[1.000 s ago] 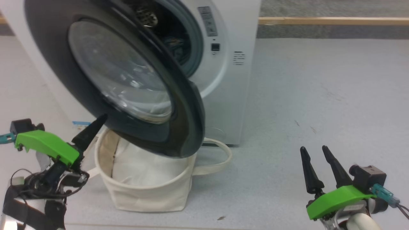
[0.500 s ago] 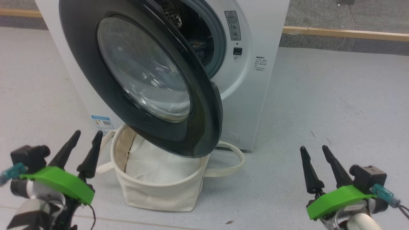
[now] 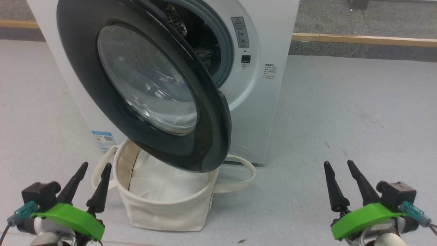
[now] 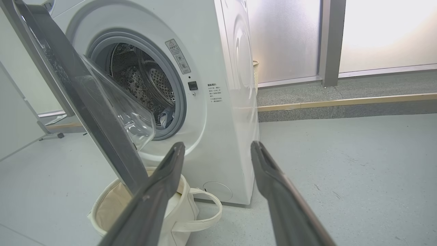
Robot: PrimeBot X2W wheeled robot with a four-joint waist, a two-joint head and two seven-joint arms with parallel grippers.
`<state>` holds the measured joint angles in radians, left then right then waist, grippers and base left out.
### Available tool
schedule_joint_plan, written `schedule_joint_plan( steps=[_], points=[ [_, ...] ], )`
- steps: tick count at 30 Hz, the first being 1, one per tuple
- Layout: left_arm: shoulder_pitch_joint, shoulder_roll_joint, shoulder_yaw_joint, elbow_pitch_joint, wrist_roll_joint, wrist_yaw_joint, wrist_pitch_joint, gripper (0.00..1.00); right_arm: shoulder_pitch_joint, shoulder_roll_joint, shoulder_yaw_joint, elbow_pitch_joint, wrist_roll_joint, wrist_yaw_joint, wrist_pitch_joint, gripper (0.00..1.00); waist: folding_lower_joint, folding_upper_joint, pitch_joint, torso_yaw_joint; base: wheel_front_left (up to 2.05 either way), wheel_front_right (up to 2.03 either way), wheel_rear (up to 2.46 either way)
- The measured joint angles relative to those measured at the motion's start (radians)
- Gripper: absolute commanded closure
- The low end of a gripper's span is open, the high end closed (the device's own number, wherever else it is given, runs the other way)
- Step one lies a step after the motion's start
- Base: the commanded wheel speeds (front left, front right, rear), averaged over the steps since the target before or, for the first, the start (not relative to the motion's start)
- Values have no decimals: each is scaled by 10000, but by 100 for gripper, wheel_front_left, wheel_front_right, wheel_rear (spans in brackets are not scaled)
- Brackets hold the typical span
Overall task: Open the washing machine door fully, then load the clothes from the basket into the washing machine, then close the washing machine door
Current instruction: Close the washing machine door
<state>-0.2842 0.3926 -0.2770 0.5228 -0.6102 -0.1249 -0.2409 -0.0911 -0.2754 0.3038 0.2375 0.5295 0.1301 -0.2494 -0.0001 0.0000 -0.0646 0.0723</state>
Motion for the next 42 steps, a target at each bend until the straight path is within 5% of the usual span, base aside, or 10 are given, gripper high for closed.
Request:
schedule_joint_plan(
  steps=[27, 28, 30, 31, 37, 42],
  points=[
    [0, 38, 351, 165, -100, 0, -84, 0, 12, -148, 73, -215, 117, 0, 0, 0, 0, 0, -9, 17, 0, 0, 0],
    [0, 38, 359, 165, -100, 0, -84, 0, 12, -148, 31, -213, 94, 0, 0, 9, 0, 0, -5, 16, 0, 0, 0],
    [-5, 38, 380, 165, -100, 0, -84, 0, 12, -148, -50, -213, 75, 0, 0, 84, 0, 0, 1, 26, 0, 0, 0],
    [-6, 38, 393, 167, -100, 0, -86, 0, 11, -146, -61, -215, 73, 0, 0, 100, 0, 0, 0, 34, 0, 0, 0],
    [-22, 40, 568, 171, -102, 0, -86, 0, -77, -123, 86, -677, -115, 0, 0, 100, 0, 0, 1, 146, 0, 0, 0],
    [-40, 38, 571, 196, -102, 0, -86, 0, -399, -79, 1331, -786, -134, 0, 0, 100, 0, 0, 24, 399, 0, 0, 0]
  ],
)
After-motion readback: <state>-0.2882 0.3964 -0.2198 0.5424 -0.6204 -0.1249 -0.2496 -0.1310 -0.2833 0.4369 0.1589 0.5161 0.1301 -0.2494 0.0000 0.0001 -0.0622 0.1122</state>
